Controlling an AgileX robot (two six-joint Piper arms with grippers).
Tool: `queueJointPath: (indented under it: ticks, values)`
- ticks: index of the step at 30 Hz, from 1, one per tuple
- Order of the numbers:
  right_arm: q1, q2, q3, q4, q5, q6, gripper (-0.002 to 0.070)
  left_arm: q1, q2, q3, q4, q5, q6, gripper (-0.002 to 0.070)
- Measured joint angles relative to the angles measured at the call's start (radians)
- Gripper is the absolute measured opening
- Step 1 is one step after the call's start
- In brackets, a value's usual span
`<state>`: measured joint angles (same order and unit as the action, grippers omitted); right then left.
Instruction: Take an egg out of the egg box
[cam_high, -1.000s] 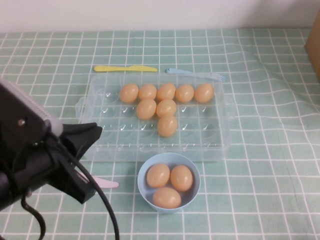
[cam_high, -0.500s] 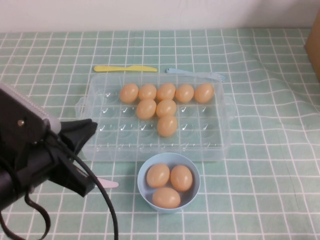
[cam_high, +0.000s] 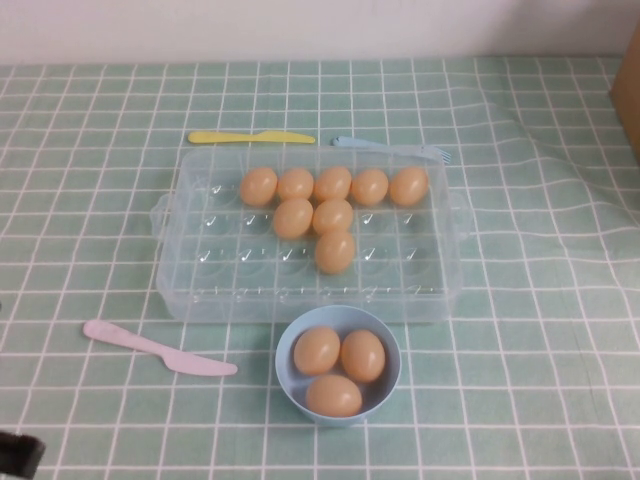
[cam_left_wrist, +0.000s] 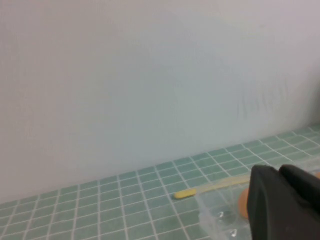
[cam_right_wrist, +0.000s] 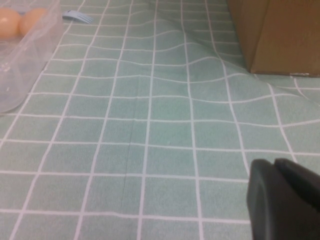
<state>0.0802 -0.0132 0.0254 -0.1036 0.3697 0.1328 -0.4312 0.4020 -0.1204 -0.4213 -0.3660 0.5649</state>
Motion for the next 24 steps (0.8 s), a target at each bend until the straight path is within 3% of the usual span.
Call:
queueJointPath:
  ticks: [5,11,18,24]
  values:
    - [0.0,0.0,0.0,0.0,0.0,0.0,-0.0017,0.15,-0.188,0.129,0.16,0.012,-0.173,-0.0002]
    - [0.0,0.0,0.0,0.0,0.0,0.0,-0.0017,0.279,-0.362,0.144,0.282,0.266,-0.294,-0.0002]
    - [0.0,0.0,0.0,0.0,0.0,0.0,-0.0017,0.296,-0.412,0.146,0.421,0.583,-0.469,-0.0002]
    - [0.0,0.0,0.0,0.0,0.0,0.0,-0.0017,0.296,-0.412,0.146,0.485,0.727,-0.552,-0.0002]
